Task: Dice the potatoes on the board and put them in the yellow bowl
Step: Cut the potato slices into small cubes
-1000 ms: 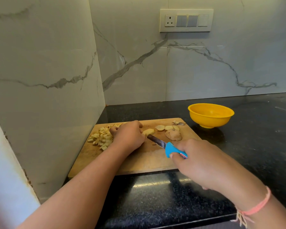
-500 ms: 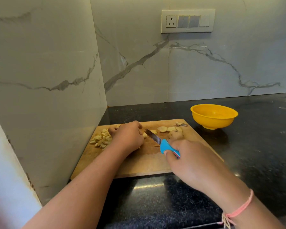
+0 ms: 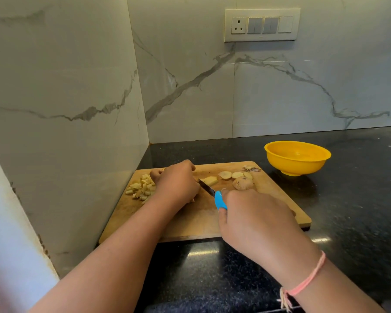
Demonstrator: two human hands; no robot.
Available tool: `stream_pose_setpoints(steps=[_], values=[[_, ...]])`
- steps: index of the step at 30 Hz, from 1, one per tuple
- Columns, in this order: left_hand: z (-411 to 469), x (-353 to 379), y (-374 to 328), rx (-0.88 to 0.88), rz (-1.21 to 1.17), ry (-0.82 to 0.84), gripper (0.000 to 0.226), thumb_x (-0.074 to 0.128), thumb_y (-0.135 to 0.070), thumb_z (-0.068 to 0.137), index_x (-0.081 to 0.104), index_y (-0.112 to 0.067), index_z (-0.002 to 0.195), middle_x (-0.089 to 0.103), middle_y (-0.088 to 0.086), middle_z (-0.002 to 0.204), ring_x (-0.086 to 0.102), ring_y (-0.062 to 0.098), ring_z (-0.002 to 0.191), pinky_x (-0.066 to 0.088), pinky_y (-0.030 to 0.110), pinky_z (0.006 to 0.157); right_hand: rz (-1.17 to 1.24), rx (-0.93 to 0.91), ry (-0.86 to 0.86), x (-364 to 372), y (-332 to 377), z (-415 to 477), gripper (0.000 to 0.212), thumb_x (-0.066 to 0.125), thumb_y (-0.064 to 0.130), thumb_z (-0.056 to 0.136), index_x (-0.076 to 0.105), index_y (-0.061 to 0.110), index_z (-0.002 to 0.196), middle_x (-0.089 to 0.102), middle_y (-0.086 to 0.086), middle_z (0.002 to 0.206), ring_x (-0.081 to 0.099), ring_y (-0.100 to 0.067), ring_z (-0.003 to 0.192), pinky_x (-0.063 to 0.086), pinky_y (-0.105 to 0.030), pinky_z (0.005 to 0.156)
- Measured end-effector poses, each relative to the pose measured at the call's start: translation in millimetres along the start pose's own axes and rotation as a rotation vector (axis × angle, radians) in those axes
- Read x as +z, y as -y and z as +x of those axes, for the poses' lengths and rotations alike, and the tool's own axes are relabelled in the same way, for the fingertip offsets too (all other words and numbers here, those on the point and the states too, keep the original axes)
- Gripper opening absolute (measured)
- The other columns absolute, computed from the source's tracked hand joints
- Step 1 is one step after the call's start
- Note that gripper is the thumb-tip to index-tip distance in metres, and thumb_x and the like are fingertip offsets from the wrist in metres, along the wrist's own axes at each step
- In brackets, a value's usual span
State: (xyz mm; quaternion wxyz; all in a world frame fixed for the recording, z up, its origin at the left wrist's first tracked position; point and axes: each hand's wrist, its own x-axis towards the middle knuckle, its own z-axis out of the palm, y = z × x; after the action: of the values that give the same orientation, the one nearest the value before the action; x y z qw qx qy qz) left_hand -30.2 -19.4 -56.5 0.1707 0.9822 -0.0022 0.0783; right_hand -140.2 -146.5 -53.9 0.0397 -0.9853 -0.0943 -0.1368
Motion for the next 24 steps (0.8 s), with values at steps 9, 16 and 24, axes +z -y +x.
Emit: stream_pose_setpoints(steps=[9, 16, 24], values=[[-2, 3, 1, 0.009, -0.005, -0.038, 0.035, 0.056, -0.027, 0.092, 0.048, -0.031, 0.126, 0.064, -0.008, 0.105, 0.061, 0.017, 0.100, 0.029, 0.050, 0.105, 0.039, 0.000, 0.114, -19, -8, -4, 0.028, 0.044, 0.033, 0.097, 0.047, 0.021, 0.122, 0.043, 0.005, 0.079, 0.051, -0.014, 0.082, 0.038, -0.024, 0.059], [-3, 1, 6, 0.049, -0.020, -0.072, 0.022, 0.053, -0.031, 0.094, 0.060, -0.040, 0.113, 0.058, -0.008, 0.123, 0.046, 0.022, 0.120, 0.029, 0.047, 0.102, 0.176, 0.058, 0.001, -26, -34, -14, 0.038, 0.038, 0.043, 0.097, 0.049, 0.031, 0.131, 0.059, 0.007, 0.096, 0.054, -0.009, 0.078, 0.038, -0.022, 0.054], [-2, -8, 9, -0.017, -0.003, -0.145, 0.024, 0.046, -0.029, 0.097, 0.061, -0.041, 0.112, 0.058, -0.010, 0.123, 0.045, 0.021, 0.118, 0.028, 0.039, 0.091, 0.063, 0.131, -0.010, 0, -17, 8, 0.030, 0.037, 0.035, 0.099, 0.051, 0.021, 0.121, 0.050, 0.002, 0.086, 0.051, -0.017, 0.078, 0.034, -0.025, 0.052]])
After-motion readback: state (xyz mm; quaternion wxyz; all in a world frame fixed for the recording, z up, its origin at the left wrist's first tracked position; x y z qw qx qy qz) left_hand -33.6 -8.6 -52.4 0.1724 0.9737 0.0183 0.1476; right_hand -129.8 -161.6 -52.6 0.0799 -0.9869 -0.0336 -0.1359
